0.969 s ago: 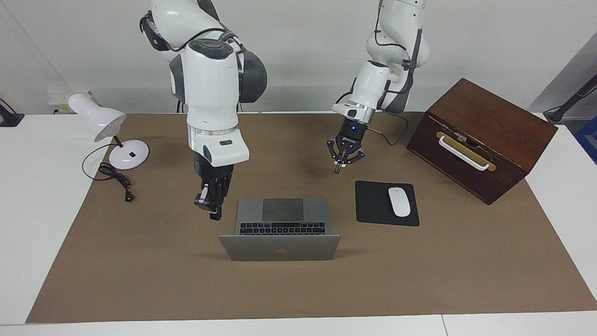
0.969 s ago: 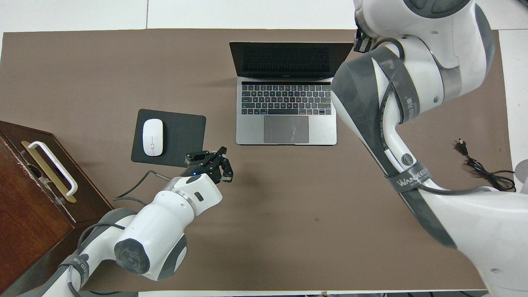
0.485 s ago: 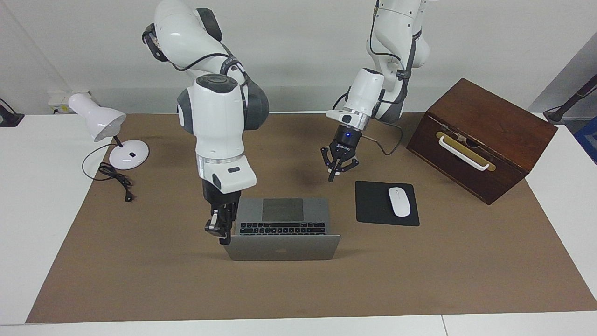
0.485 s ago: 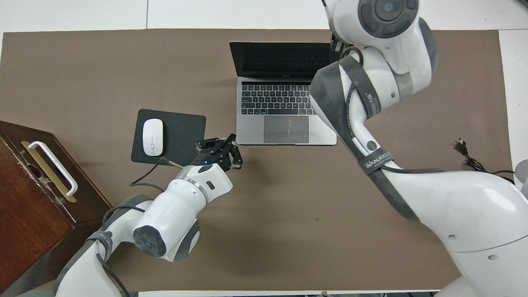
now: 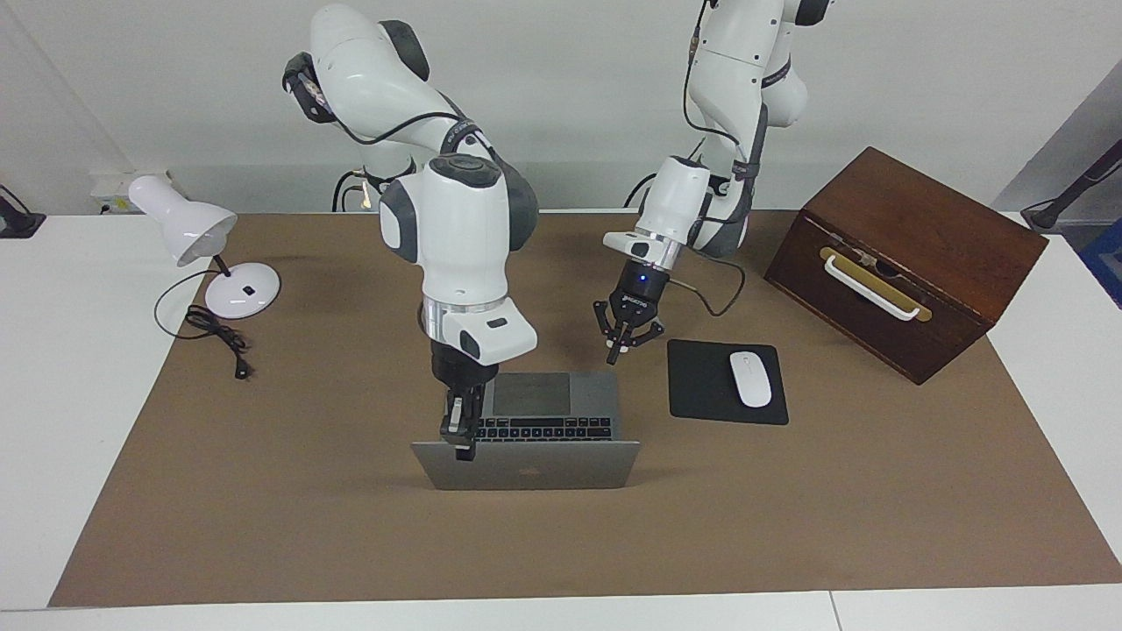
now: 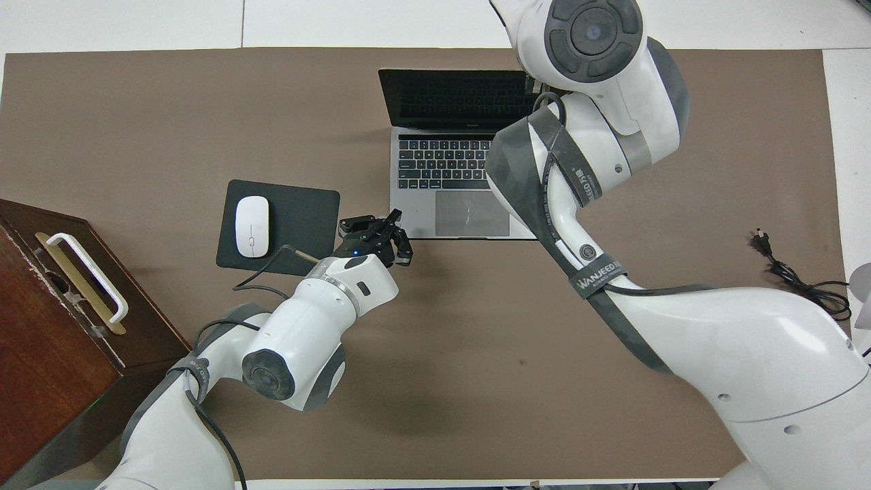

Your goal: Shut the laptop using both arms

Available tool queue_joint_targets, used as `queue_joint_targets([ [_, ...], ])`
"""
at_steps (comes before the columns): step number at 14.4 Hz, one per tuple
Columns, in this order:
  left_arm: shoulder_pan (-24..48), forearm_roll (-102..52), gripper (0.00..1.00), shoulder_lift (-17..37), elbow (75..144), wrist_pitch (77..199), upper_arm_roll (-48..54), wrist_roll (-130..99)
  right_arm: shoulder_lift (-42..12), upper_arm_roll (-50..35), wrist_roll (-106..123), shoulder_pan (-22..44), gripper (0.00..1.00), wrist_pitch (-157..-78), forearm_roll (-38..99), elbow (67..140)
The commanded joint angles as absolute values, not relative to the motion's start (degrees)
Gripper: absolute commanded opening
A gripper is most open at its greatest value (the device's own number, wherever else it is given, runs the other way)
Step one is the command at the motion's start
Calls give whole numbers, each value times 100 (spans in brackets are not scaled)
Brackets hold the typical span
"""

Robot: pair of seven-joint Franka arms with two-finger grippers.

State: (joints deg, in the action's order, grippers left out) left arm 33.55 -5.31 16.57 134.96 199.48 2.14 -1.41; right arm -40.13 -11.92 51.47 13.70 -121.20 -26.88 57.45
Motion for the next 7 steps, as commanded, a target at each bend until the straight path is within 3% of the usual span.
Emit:
queue_joint_targets([
  [1,3463,-536,0,2100,13158,20074,114,-62,-4113,-1248,5212,1274,0,-12339,-2777,5748],
  [7,3410,-255,0,2285,13104,20074,97,-44,-4219,-1248,5168,1310,0,-12428,-2777,5748],
])
